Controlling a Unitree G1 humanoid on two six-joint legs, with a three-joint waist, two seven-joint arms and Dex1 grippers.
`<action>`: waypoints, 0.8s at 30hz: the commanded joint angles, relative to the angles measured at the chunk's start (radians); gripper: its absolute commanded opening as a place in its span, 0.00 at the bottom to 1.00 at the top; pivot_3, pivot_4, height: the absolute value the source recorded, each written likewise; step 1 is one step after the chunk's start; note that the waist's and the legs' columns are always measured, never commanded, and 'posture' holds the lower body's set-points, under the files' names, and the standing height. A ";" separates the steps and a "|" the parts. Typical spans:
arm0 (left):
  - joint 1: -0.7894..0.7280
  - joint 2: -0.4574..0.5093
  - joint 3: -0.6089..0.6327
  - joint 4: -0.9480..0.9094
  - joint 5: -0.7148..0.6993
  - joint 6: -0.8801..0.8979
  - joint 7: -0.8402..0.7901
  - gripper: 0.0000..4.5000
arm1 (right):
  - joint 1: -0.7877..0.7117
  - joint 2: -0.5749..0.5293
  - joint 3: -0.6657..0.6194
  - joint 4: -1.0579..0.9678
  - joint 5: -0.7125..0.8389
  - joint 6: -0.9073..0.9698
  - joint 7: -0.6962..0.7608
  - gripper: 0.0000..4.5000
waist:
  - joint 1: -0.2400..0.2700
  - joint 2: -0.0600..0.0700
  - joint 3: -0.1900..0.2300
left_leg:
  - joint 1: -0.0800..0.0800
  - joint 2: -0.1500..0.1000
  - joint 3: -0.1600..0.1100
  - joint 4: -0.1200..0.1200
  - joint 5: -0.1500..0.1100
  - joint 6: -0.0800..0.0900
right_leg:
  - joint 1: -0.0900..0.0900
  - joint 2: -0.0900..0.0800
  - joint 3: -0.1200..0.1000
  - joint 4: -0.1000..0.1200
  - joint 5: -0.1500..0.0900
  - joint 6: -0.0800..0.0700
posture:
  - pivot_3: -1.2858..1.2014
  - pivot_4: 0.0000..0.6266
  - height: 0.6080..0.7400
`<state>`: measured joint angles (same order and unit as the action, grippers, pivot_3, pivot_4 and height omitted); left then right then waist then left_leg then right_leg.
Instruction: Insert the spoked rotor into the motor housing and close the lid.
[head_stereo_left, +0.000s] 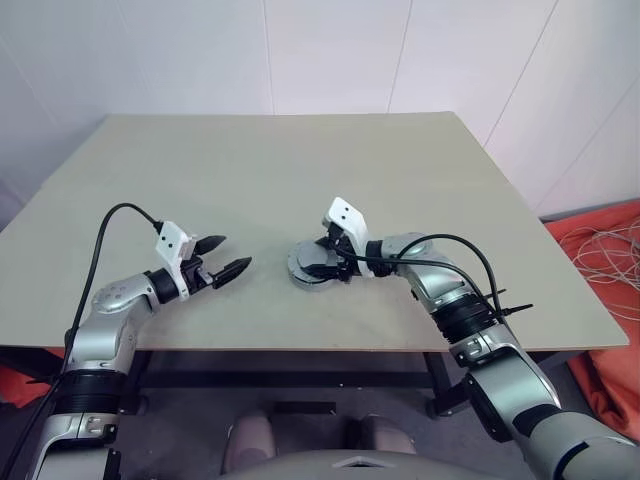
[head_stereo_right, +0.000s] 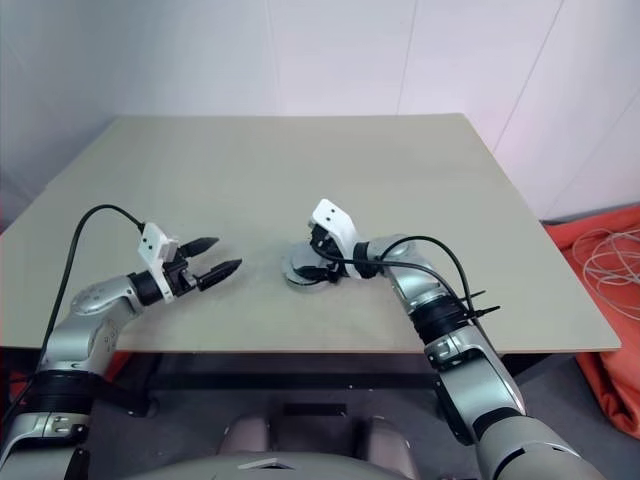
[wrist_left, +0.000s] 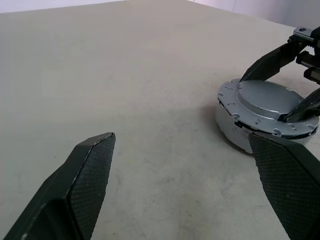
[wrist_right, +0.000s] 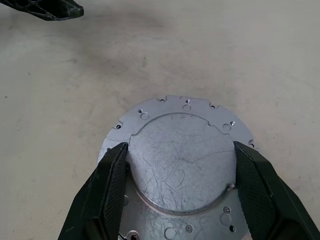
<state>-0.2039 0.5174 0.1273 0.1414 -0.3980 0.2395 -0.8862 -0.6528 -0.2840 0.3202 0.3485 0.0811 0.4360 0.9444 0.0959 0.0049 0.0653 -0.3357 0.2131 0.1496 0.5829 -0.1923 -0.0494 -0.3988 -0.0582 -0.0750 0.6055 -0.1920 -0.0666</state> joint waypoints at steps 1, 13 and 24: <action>-0.020 0.008 0.017 -0.036 -0.011 -0.006 0.002 1.00 | -0.016 -0.008 -0.019 -0.055 0.012 -0.013 0.008 0.70 | 0.000 0.000 0.000 | 0.000 0.000 0.000 0.000 0.000 0.000 | 0.000 0.000 0.000 0.000 0.000 0.000 | 0.52 0.00 1.00; -0.020 0.007 0.016 -0.036 -0.014 -0.003 0.000 1.00 | -0.006 -0.024 0.007 -0.064 -0.016 -0.022 0.016 0.70 | 0.001 0.000 0.000 | 0.000 0.000 0.000 0.000 0.000 0.000 | 0.000 0.000 0.000 0.000 0.000 0.000 | 0.52 0.00 1.00; -0.029 0.008 0.013 -0.030 -0.014 0.001 -0.003 1.00 | 0.000 -0.018 0.021 -0.049 -0.031 0.004 0.005 0.70 | 0.001 0.000 0.000 | 0.000 0.000 0.000 0.000 0.000 0.000 | 0.000 0.000 0.000 0.000 0.000 0.000 | 0.52 0.00 1.00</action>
<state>-0.2106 0.5173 0.1268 0.1414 -0.3992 0.2430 -0.8868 -0.6492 -0.2989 0.3368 0.3314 0.0580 0.4345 0.9545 0.0966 0.0048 0.0653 -0.3356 0.2130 0.1496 0.5828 -0.1923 -0.0495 -0.3988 -0.0583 -0.0749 0.6053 -0.1920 -0.0665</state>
